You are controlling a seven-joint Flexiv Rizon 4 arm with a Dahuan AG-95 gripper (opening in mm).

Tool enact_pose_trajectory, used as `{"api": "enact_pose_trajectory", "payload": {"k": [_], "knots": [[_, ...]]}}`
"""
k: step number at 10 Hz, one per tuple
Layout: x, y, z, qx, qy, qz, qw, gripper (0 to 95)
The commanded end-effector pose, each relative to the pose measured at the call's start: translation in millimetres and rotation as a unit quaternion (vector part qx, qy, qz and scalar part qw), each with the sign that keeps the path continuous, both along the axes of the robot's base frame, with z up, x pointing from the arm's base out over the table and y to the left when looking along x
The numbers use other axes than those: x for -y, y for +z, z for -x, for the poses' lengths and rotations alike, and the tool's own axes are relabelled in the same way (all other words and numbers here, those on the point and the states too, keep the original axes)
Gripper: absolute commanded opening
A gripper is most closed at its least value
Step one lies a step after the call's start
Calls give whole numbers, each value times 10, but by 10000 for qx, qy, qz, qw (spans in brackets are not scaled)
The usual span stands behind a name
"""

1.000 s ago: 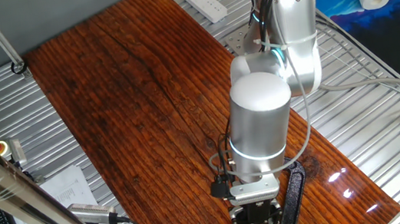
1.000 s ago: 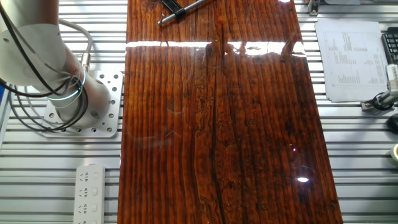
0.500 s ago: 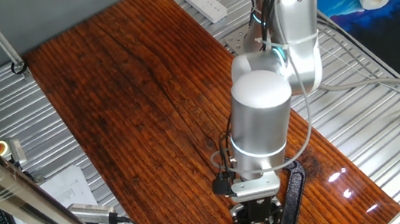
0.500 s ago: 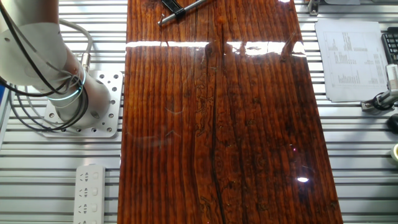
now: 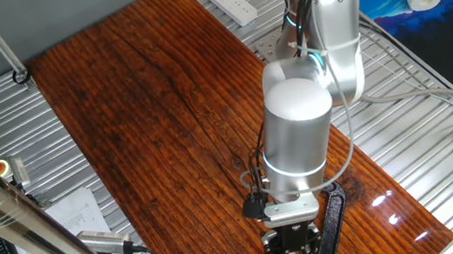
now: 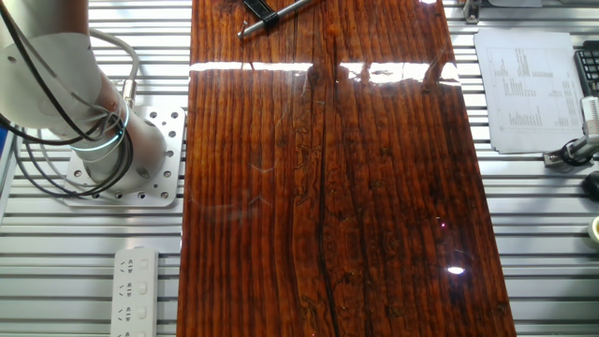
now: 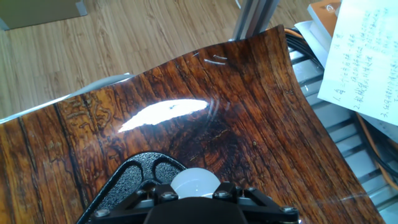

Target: Install the light bulb by rotating it

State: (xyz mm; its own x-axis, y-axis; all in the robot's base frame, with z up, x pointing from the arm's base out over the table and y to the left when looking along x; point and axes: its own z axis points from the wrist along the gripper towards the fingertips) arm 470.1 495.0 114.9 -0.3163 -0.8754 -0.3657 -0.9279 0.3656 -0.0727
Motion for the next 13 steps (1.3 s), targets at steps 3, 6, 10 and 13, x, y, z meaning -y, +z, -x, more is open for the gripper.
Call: {"api": "enact_pose_trajectory", "payload": {"k": [3,6,10,13], "knots": [[29,-24,-10,77,-17,-3,10000,380],[74,-25,-20,112,34,2,9999,380],[82,-44,-17,146,34,-54,9999,380],[86,-49,-8,144,47,-41,9999,380]]}}
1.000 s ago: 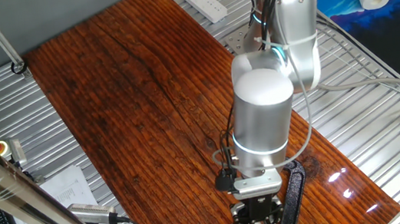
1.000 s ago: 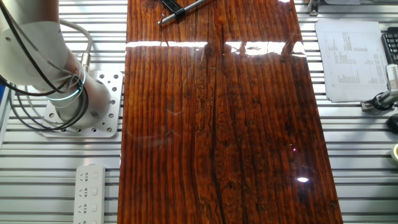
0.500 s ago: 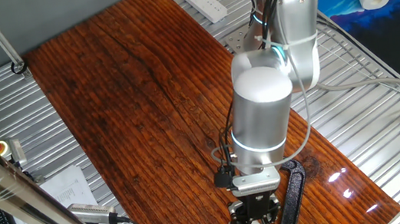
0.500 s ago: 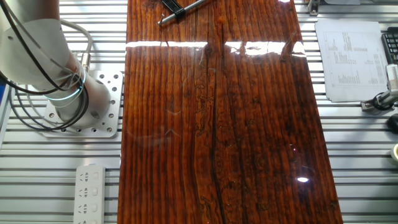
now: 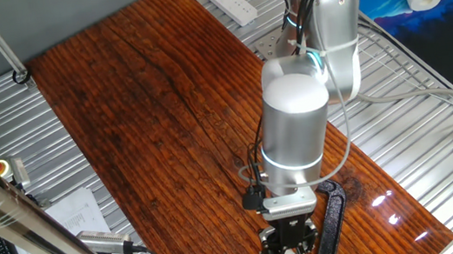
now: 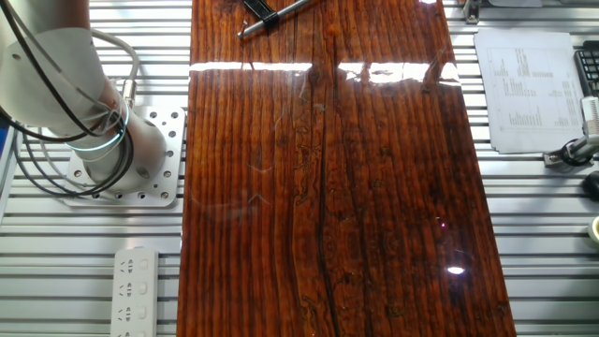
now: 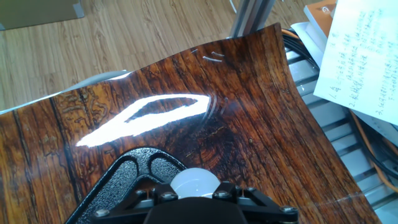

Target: Install the light bulb by rotating it

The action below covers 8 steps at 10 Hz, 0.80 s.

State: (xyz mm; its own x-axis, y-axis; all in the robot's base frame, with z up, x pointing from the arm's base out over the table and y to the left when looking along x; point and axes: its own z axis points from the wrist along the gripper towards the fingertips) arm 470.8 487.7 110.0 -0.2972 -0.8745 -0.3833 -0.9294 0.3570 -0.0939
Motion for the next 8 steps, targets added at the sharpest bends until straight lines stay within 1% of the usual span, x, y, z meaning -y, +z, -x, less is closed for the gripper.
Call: {"api": "enact_pose_trajectory", "payload": {"k": [1,7,8], "knots": [[17,-5,7,6,-13,0,10000,380],[24,-8,13,20,1,-24,10000,380],[24,-8,13,24,11,-60,10000,380]]}}
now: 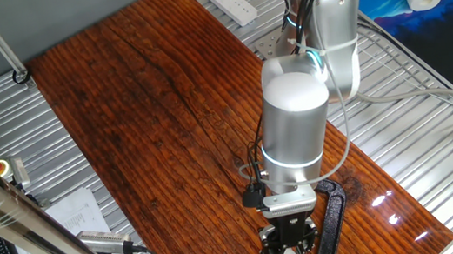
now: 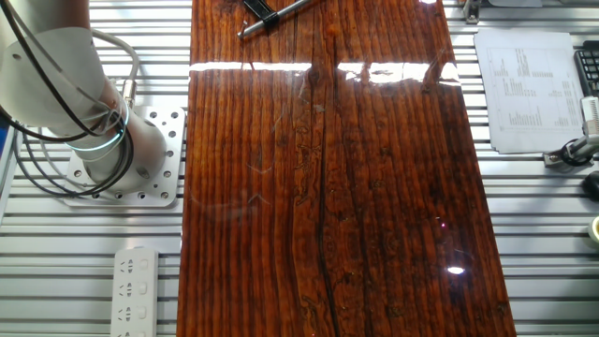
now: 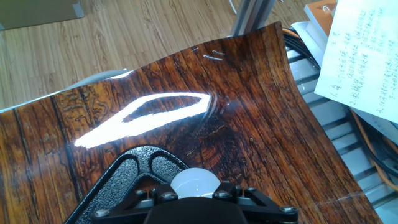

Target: Install the light bulb by rotating it

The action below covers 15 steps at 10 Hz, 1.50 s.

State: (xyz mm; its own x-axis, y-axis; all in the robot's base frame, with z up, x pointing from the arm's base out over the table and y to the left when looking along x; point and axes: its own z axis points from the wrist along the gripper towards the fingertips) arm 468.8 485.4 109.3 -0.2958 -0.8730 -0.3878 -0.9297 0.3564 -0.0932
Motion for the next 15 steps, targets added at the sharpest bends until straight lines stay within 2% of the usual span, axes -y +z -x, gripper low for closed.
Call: {"api": "enact_pose_trajectory", "payload": {"k": [1,10,15], "knots": [[1,-1,-6,21,13,-72,10000,380],[5,-5,-3,37,38,-80,10000,380],[13,-4,-3,57,87,-145,9998,380]]}}
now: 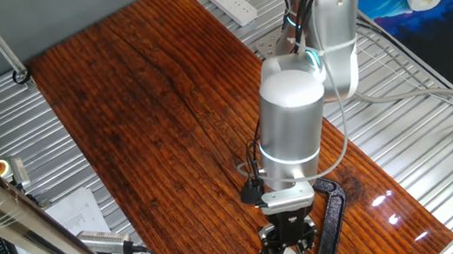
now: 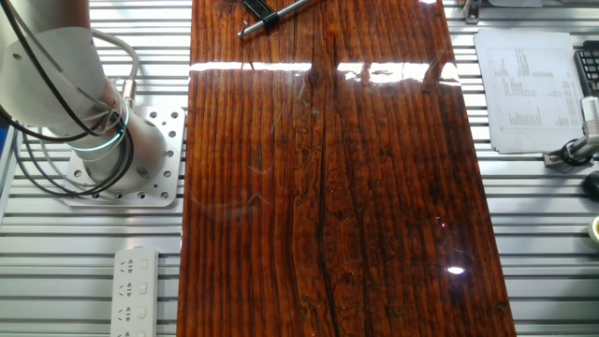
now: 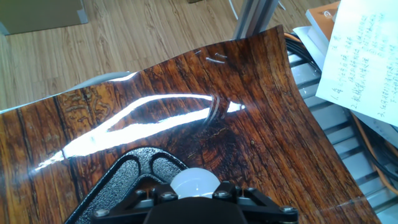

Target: Install the light bulb by rotating it

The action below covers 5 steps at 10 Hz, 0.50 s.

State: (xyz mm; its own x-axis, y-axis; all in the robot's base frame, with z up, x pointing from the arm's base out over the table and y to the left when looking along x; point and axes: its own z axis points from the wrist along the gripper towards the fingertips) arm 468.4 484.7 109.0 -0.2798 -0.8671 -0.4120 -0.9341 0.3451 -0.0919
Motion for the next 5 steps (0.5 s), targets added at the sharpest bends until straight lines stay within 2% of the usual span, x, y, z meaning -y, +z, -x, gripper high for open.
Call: {"api": "enact_pose_trajectory", "payload": {"k": [1,5], "knots": [[8,0,-7,18,22,-43,10000,380],[47,-5,11,24,62,-61,10000,380]]}}
